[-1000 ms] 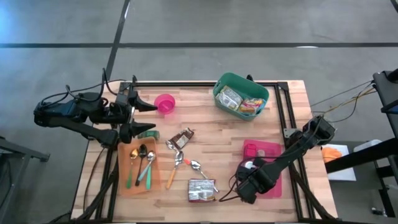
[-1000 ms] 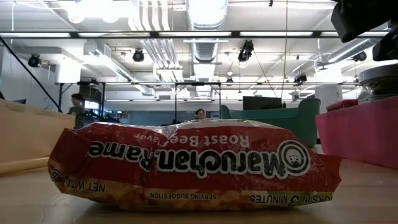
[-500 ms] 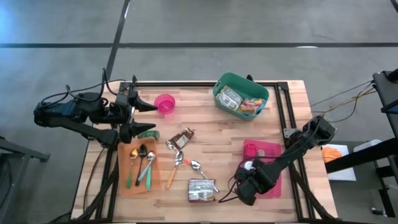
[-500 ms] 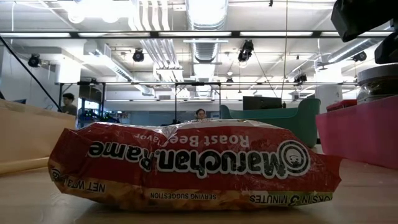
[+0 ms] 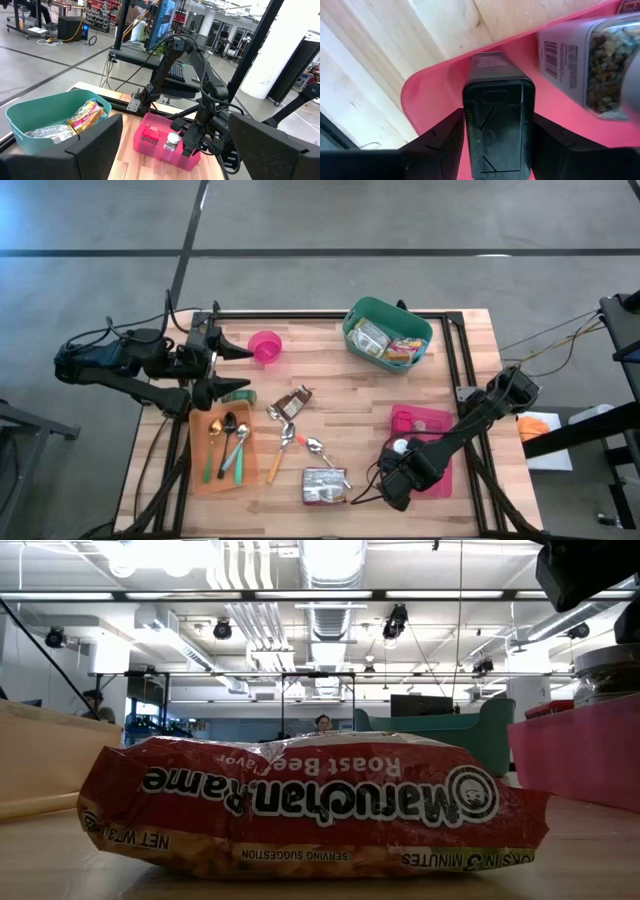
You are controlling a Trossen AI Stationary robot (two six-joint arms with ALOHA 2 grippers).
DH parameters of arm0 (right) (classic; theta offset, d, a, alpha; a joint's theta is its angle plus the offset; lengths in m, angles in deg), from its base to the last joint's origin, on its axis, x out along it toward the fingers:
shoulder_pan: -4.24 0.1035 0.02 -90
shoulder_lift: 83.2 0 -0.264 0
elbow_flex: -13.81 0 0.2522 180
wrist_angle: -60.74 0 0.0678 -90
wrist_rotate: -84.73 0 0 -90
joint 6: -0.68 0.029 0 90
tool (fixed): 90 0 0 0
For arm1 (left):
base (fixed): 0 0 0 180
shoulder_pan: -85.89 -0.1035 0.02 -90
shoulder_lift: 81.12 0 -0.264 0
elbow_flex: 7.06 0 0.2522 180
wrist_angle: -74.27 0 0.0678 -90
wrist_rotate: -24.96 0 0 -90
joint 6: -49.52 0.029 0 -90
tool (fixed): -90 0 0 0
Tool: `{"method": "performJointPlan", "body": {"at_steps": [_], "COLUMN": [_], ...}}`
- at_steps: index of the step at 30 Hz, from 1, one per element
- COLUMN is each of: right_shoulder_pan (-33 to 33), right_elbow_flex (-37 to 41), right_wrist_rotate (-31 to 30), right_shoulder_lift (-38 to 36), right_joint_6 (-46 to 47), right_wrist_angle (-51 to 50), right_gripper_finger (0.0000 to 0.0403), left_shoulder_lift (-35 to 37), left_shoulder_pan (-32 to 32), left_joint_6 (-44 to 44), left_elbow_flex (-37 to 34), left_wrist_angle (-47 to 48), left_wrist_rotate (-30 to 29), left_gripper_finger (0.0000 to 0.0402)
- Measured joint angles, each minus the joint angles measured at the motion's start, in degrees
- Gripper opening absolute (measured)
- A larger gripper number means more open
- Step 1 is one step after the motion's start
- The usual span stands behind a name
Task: Pick & Place Food Item
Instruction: Put the green seasoning can into the pink bin, then put the silver spoon into the orange bin
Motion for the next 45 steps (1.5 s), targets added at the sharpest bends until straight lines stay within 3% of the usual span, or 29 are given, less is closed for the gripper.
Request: {"method": "performJointPlan", "body": {"at_steps": [6,15,20,32,45], "right_shoulder_pan": [-0.3,-0.6,-0.6,-0.6,-0.8], "right_elbow_flex": [-0.4,-1.4,-2.4,-11.4,-27.4], "right_wrist_rotate": [2.7,3.7,3.8,0.5,-10.3], "right_shoulder_lift": [0.0,0.0,0.0,0.0,0.0], "right_joint_6": [1.8,5.3,6.1,5.9,4.6], "right_wrist_angle": [0.4,0.4,0.1,-11.4,-17.9], "right_gripper_finger": [0.0195,0.0299,0.0333,0.0338,0.0338], "left_shoulder_lift": [0.0,0.0,0.0,0.0,-5.5], "left_shoulder_pan": [0.0,0.0,0.0,-0.1,-8.4], "left_joint_6": [0.0,-0.6,-1.9,-2.0,-9.0], "left_elbow_flex": [0.0,0.0,0.0,0.0,0.0], "left_wrist_angle": [0.1,2.5,3.6,4.2,20.5], "left_wrist_rotate": [0.9,0.9,0.9,0.9,-0.6], "left_gripper_finger": [0.0368,0.0368,0.0368,0.0368,0.0368]}}
